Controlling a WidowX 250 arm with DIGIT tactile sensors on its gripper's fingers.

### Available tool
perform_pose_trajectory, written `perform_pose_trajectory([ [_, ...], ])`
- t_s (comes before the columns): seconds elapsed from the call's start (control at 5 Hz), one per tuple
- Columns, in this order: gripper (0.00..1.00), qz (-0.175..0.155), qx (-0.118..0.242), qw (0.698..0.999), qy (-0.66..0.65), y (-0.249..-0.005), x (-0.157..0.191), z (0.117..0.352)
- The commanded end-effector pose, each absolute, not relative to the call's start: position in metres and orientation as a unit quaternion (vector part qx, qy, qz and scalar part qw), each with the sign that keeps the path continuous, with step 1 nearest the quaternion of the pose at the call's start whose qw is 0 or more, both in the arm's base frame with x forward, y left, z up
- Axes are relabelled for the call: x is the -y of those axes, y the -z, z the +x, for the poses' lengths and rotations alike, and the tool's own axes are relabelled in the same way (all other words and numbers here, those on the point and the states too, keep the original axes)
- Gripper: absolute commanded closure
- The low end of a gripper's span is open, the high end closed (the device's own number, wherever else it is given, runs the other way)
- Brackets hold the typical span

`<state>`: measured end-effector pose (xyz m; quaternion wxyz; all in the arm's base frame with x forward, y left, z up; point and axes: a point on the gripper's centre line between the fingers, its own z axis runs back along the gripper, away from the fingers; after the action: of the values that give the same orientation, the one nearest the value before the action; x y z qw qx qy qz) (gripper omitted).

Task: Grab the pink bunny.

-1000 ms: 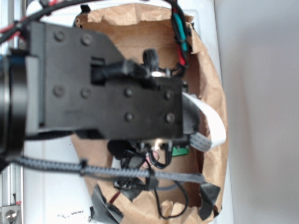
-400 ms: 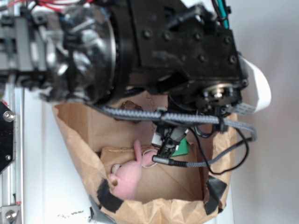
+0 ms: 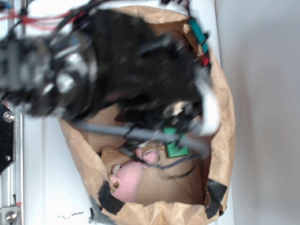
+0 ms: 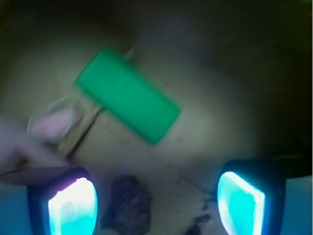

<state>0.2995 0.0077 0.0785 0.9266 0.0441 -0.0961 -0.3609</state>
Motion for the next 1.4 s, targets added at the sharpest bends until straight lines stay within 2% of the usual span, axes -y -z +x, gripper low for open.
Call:
perform_pose_trajectory([
  [0.0,0.0,0.093,0.123,0.832,0.533,-0.09,0.014,0.295],
  [0.6,0.0,0.093,0.123,0.832,0.533,-0.09,0.014,0.295],
  [0.8,0.0,0.108,0.139,0.78,0.6,-0.077,0.022,0.297],
  [1.0,0.0,0.101,0.149,0.698,0.694,-0.066,0.037,0.291],
  [1.2,0.0,0.049,0.142,0.649,0.746,-0.061,0.047,0.292],
])
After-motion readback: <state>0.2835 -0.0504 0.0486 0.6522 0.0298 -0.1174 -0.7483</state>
